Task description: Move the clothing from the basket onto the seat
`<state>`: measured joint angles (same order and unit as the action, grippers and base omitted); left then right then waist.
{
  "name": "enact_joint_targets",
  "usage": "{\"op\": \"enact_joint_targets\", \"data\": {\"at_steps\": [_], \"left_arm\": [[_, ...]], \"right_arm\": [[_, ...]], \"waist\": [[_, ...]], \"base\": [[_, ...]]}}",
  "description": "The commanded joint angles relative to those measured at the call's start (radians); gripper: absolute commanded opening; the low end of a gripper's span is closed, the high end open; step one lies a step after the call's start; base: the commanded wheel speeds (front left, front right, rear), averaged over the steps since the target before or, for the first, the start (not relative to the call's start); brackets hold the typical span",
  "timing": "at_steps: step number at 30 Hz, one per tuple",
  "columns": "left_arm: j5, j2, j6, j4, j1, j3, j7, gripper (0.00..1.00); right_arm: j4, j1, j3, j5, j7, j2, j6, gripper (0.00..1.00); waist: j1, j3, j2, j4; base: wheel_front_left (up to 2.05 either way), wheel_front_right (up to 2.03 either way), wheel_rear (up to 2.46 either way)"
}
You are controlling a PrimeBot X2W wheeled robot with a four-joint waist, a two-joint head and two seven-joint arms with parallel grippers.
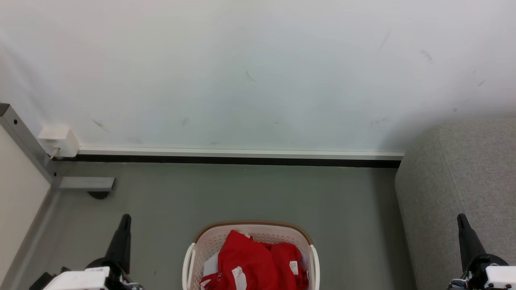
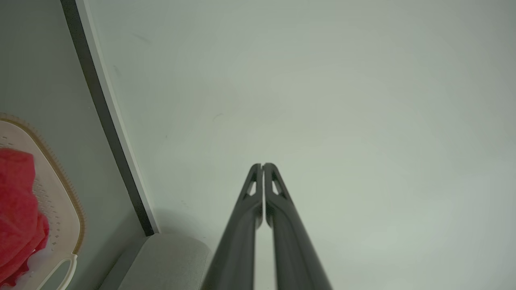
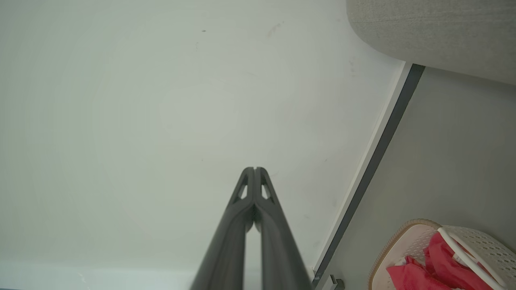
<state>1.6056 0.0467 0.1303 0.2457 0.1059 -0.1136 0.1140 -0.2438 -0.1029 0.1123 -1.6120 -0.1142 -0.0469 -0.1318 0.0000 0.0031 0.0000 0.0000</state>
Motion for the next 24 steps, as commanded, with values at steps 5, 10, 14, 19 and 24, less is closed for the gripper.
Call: {"op": "enact_joint_targets", "data": {"at_steps": [5,10,14,19,24], "left_arm": [[0.014,0.007,0.002,-0.003,0.007,-0.002,0.003,0.00],[0.014,0.007,0.002,-0.003,0.007,-0.002,0.003,0.00],[0.014,0.007,0.002,-0.003,0.007,-0.002,0.003,0.00],[0.014,0.007,0.002,-0.003,0.007,-0.002,0.003,0.00],[0.014,0.007,0.002,-0.003,0.007,-0.002,0.003,0.00]], "right_arm": [[-0.003,-0.013,0.003,-0.002,-0.003,-0.007,0.002,0.00],[-0.003,-0.013,0.003,-0.002,-0.003,-0.007,0.002,0.00],[-0.003,-0.013,0.003,-0.002,-0.003,-0.007,0.002,0.00],[-0.003,-0.013,0.003,-0.002,-0.003,-0.007,0.002,0.00],[-0.003,-0.013,0.003,-0.002,-0.003,-0.007,0.002,0.00]], "waist": [[0.0000,0.000,0.0000,0.000],[0.0000,0.000,0.0000,0.000],[0.0000,0.000,0.0000,0.000],[0.0000,0.000,0.0000,0.000],[0.0000,0.000,0.0000,0.000]], "base": [[0.00,0.00,0.00],[0.00,0.00,0.00],[0.00,0.00,0.00],[0.00,0.00,0.00],[0.00,0.00,0.00]]}}
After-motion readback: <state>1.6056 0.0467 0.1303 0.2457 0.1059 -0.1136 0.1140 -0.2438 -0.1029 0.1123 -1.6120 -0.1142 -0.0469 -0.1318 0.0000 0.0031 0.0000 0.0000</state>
